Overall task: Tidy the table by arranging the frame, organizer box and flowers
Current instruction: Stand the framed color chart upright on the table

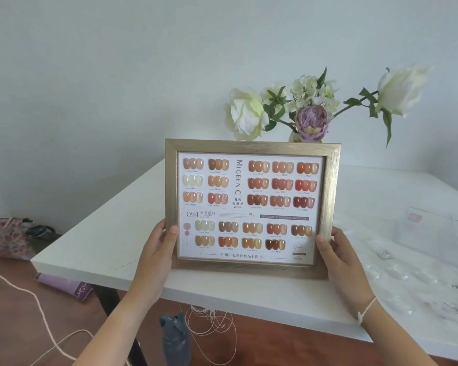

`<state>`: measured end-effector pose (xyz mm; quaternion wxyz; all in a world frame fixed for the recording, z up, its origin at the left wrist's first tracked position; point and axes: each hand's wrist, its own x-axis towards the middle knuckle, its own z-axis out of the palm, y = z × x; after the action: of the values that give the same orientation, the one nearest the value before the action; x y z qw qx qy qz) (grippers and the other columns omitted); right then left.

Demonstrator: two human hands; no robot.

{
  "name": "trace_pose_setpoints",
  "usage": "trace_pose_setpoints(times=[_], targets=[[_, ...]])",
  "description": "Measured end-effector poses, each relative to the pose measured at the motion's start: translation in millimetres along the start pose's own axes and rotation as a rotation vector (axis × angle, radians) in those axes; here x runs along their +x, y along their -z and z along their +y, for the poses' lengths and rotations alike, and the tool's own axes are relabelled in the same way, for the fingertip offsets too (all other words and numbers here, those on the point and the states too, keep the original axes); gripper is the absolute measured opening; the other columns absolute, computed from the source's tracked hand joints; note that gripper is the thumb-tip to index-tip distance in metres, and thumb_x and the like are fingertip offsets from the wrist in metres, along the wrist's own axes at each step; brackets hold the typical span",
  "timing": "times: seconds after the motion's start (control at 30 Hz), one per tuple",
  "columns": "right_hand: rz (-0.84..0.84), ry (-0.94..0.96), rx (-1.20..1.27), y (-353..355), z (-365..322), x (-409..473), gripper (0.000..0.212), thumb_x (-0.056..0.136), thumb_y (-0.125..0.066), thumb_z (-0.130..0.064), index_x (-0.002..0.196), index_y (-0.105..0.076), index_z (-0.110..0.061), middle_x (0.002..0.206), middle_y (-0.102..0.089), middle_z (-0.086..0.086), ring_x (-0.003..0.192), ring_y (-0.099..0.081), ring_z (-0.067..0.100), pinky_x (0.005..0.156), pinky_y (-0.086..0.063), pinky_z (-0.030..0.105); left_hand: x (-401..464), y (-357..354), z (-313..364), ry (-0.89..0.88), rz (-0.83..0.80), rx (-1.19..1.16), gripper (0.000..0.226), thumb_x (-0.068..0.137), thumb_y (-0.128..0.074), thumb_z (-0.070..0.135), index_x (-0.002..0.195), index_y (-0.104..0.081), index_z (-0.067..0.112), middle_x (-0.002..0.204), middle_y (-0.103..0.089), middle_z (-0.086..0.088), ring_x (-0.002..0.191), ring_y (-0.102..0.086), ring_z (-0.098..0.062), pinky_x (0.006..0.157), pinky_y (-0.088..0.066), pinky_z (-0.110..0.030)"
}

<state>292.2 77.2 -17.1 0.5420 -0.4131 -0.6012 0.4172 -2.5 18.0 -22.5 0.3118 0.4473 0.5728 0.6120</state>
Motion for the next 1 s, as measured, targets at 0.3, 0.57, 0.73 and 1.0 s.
trace_pose_setpoints(times=[0.3,0.57,0.73,1.0], targets=[[-0.105,0.009,0.037,-36.7,-13.2,17.3,0.021,0.089,-0.045,-0.038,0.106,-0.054,-0.03,0.095,-0.074,-0.015,0.088,-0.069,0.007,0.066,-0.055,0.019,12.8,39.9,13.0,-0.052,0.063,0.026,0.022,0.082,-0.039,0.055,0.101,-0.05,0.057,0.092,-0.063,0.042,0.087,-0.056,0.023,0.056,-0.045,0.0],[-0.233,0.016,0.063,-108.4,-23.5,45.6,0.015,0.091,-0.044,-0.037,0.103,-0.052,-0.032,0.095,-0.074,-0.009,0.088,-0.069,0.007,0.076,-0.055,0.027,38.6,105.5,13.1,-0.068,0.232,0.049,0.026,0.092,-0.041,0.047,0.114,-0.052,0.04,0.095,-0.062,0.035,0.095,-0.056,0.006,0.082,-0.039,-0.018],[-0.293,-0.007,0.086,-150.0,-22.4,72.4,0.015,0.091,-0.045,-0.038,0.102,-0.052,-0.03,0.092,-0.074,-0.01,0.089,-0.07,0.008,0.081,-0.055,0.032,56.6,133.4,13.1,-0.093,0.268,0.066,0.033,0.088,-0.041,0.05,0.116,-0.052,0.037,0.095,-0.062,0.034,0.088,-0.057,0.011,0.074,-0.039,-0.012],[-0.34,-0.047,0.075,-194.2,-8.8,127.6,0.01,0.091,-0.047,-0.037,0.093,-0.055,-0.032,0.09,-0.074,-0.006,0.086,-0.07,0.011,0.083,-0.054,0.034,114.5,156.4,-3.6,-0.082,0.25,-0.038,0.026,0.095,-0.041,0.036,0.116,-0.056,0.031,0.101,-0.071,0.022,0.097,-0.065,-0.001,0.08,-0.047,-0.021]])
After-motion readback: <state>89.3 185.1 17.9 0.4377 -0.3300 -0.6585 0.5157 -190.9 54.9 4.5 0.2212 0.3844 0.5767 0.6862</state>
